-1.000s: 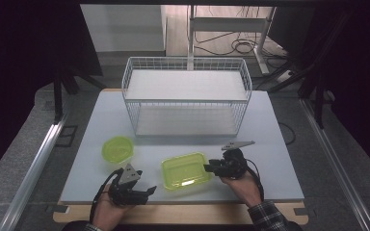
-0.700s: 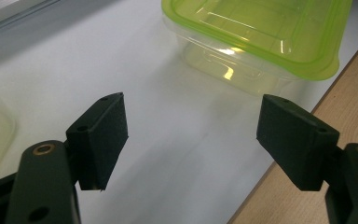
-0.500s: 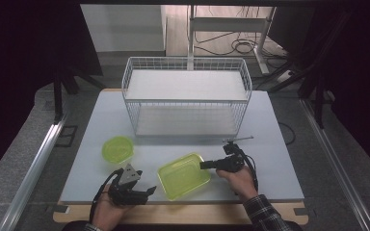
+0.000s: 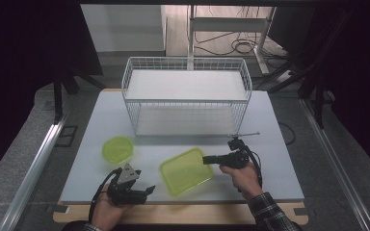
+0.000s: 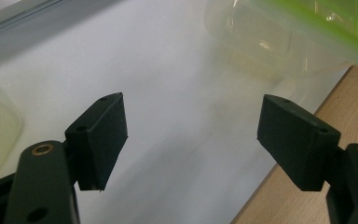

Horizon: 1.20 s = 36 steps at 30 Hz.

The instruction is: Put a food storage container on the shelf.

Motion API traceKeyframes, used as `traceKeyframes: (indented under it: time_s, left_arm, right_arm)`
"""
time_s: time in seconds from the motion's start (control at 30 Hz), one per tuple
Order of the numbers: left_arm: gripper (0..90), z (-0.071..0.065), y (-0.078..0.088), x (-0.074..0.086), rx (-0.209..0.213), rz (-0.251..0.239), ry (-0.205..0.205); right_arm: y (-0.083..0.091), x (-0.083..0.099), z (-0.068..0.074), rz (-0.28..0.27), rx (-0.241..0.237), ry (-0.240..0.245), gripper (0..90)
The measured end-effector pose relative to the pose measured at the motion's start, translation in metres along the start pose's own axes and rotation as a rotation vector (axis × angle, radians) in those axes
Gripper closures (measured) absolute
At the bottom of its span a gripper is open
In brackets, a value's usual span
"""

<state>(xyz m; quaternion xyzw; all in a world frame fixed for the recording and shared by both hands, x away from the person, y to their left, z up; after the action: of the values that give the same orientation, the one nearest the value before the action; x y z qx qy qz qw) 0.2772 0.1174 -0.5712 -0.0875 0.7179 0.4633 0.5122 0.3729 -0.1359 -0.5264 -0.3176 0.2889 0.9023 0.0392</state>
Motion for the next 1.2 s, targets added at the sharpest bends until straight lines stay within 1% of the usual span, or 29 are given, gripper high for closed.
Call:
traceKeyframes:
  time_s: [0.2,0.23,0.27,0.3,0.33,0.43,0.57,0.63,0.7,0.8,0.87,1.0,1.2]
  left_arm:
    - [22.9,0.001,0.0,0.0,-0.001,-0.004,0.007]
    - [22.6,0.001,0.0,0.0,-0.001,-0.004,0.007]
    - [22.3,0.001,0.0,0.0,-0.001,-0.007,0.012]
    - [22.1,0.001,0.0,0.0,-0.001,-0.007,0.012]
    - [21.4,0.001,0.0,-0.001,0.002,-0.01,0.016]
    - [20.0,0.001,0.0,-0.001,0.007,-0.015,0.025]
    - [12.7,0.002,0.0,-0.002,0.007,-0.023,0.04]
    - [7.8,0.001,0.0,-0.002,0.006,-0.022,0.04]
    - [5.1,0.001,0.0,-0.002,0.01,-0.023,0.04]
    - [4.4,0.0,0.0,-0.003,0.019,-0.026,0.039]
    - [4.4,-0.002,0.0,-0.003,0.029,-0.032,0.036]
    - [4.1,-0.002,0.0,-0.003,0.031,-0.034,0.03]
    - [4.0,-0.003,0.001,-0.005,0.037,-0.051,0.036]
  right_arm:
    - [0.01,-0.012,0.005,-0.041,-0.009,0.005,80.4]
    - [0.01,-0.012,0.005,-0.041,-0.009,0.005,80.4]
    - [0.015,-0.018,0.007,-0.057,-0.009,0.004,80.4]
    - [0.015,-0.018,0.007,-0.057,-0.009,0.004,80.4]
    - [0.02,-0.024,0.009,-0.072,-0.01,0.011,80.4]
    - [0.024,-0.029,0.011,-0.086,-0.015,0.012,80.4]
    - [0.032,-0.039,0.015,-0.109,-0.024,0.011,80.4]
    - [0.036,-0.045,0.017,-0.121,-0.029,0.011,80.4]
    - [0.04,-0.052,0.02,-0.133,-0.032,0.015,80.4]
    - [0.042,-0.057,0.023,-0.143,-0.034,0.014,80.4]
    - [0.047,-0.066,0.027,-0.156,-0.041,0.017,80.4]
    - [0.053,-0.079,0.033,-0.178,-0.046,0.024,80.4]
    - [0.062,-0.101,0.042,-0.218,-0.054,0.024,80.4]
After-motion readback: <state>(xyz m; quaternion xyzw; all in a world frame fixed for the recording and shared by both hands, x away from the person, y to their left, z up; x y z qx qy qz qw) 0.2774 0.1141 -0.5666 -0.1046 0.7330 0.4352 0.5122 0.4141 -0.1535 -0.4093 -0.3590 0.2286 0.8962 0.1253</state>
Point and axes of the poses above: each handheld gripper's, and its own axes: y roughly backward along the jaws, x roughly out of its underside, z roughly to its left, the point moved 8 cm from there along -y, roughly forward along the jaws, and after that the axes turned 6 degrees about -z, right-handed, at the moved point
